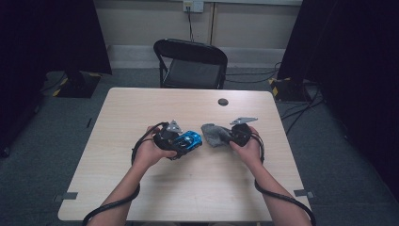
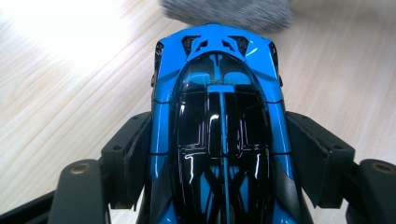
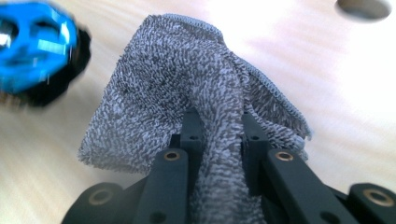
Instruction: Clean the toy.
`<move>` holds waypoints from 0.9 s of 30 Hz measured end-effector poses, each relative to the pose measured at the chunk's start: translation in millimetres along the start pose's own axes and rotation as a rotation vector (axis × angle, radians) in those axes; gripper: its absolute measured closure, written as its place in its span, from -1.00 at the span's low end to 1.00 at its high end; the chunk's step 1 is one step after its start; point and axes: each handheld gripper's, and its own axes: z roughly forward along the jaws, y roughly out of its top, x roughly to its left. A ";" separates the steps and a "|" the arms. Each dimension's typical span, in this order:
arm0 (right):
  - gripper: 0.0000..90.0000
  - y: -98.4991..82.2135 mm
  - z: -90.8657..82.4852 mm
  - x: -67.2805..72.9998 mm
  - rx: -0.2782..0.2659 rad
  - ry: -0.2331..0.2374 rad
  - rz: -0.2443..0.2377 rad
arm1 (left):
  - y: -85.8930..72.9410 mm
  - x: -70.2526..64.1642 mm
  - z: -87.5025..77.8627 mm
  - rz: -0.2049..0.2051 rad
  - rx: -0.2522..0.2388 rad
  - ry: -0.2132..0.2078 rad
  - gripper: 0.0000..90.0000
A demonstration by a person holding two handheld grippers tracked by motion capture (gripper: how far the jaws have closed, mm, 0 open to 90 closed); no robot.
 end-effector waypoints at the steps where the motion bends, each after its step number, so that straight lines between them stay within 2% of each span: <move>1: 0.71 4.3 -0.4 1.2 -0.003 -0.010 -0.010 | 1.5 -2.2 1.0 0.013 -0.001 -0.005 -0.37; 5: 0.71 18.9 1.8 5.9 -0.021 -0.011 -0.017 | 8.3 -10.2 5.2 0.045 0.002 -0.025 -0.38; 6: 0.71 21.7 2.8 6.8 -0.024 0.008 -0.021 | 9.7 -10.8 6.0 0.049 0.002 -0.028 -0.37; 8: 0.71 25.3 4.1 10.5 -0.010 0.002 -0.053 | 11.1 -10.9 6.7 0.054 0.007 -0.026 -0.37; 9: 0.71 25.6 4.6 11.4 -0.015 0.025 -0.050 | 11.2 -10.4 6.7 0.053 0.009 -0.025 -0.37; 12: 0.71 23.7 3.6 12.5 -0.011 0.048 -0.068 | 10.1 -6.7 6.4 0.047 0.010 -0.019 -0.37; 15: 0.71 20.1 2.5 13.4 -0.008 0.089 -0.110 | 9.1 -3.7 5.6 0.039 0.009 -0.011 -0.37; 20: 0.71 18.4 -0.9 18.2 -0.011 0.123 -0.147 | 8.3 0.7 5.5 0.024 0.014 0.007 -0.38; 27: 0.72 11.2 -4.6 20.3 -0.008 0.159 -0.153 | 4.6 7.4 5.0 -0.008 0.011 0.027 -0.37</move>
